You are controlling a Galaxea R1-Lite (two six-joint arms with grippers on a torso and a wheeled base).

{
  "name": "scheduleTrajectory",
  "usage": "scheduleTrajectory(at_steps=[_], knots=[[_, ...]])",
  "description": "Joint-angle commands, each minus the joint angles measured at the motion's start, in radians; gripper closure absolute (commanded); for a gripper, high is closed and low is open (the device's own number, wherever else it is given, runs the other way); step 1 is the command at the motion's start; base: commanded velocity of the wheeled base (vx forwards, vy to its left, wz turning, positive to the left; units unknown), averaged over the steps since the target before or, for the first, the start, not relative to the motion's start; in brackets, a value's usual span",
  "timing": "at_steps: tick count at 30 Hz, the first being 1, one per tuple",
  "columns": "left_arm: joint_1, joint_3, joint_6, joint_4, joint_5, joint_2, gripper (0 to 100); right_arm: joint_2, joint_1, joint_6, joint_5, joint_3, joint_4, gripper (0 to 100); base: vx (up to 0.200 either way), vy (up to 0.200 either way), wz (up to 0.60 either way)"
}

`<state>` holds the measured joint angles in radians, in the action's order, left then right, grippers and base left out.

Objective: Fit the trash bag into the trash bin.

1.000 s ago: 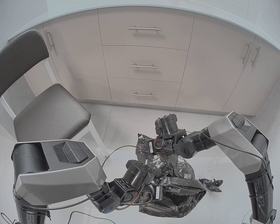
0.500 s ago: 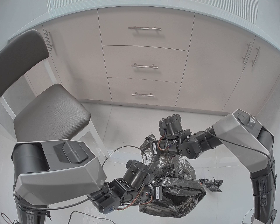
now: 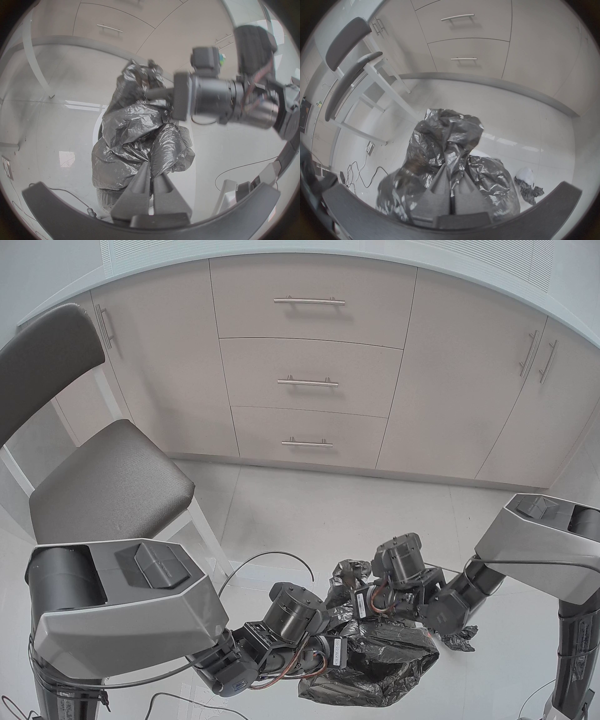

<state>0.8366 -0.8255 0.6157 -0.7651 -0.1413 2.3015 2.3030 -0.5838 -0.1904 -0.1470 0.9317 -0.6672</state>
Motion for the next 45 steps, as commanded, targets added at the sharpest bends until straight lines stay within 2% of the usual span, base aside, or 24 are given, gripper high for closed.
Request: scheduleTrajectory(at_steps=[1,7,12,23,28,31,37,38,39,45], knots=[[-0.004,-0.006,0.006,-0.005,0.002,0.006,100,-0.011,-0.011,-0.026,0.004,-0.198,-0.135,100,0.000,0.000,0.00],[-0.004,-0.004,0.021,-0.026,0.006,0.009,100,0.061,-0.001,-0.037,0.021,-0.186,-0.138,100,0.000,0.000,0.00],[-0.004,-0.006,0.021,-0.026,0.008,0.012,100,0.121,0.009,-0.034,0.069,-0.117,-0.120,100,0.000,0.000,0.00],[-0.004,-0.004,0.021,-0.026,0.008,0.013,100,0.174,0.033,-0.021,0.070,-0.047,-0.097,100,0.000,0.000,0.00],[-0.004,-0.004,0.021,-0.026,0.009,0.013,100,0.181,0.036,-0.024,0.057,-0.042,-0.095,100,0.000,0.000,0.00],[-0.004,-0.006,0.019,-0.026,0.009,0.016,100,0.188,0.065,-0.035,0.034,-0.034,-0.098,100,0.000,0.000,0.00],[-0.007,-0.007,0.021,-0.028,0.009,0.018,100,0.187,0.073,-0.037,0.032,-0.036,-0.100,100,0.000,0.000,0.00],[-0.007,-0.007,0.021,-0.028,0.009,0.018,100,0.188,0.075,-0.040,0.032,-0.034,-0.101,0,0.000,0.000,0.00],[-0.007,-0.007,0.021,-0.028,0.009,0.018,100,0.188,0.075,-0.040,0.032,-0.034,-0.103,0,0.000,0.000,0.00],[-0.008,-0.009,0.021,-0.028,0.009,0.019,100,0.147,0.075,-0.173,0.040,-0.062,-0.112,0,0.000,0.000,0.00]])
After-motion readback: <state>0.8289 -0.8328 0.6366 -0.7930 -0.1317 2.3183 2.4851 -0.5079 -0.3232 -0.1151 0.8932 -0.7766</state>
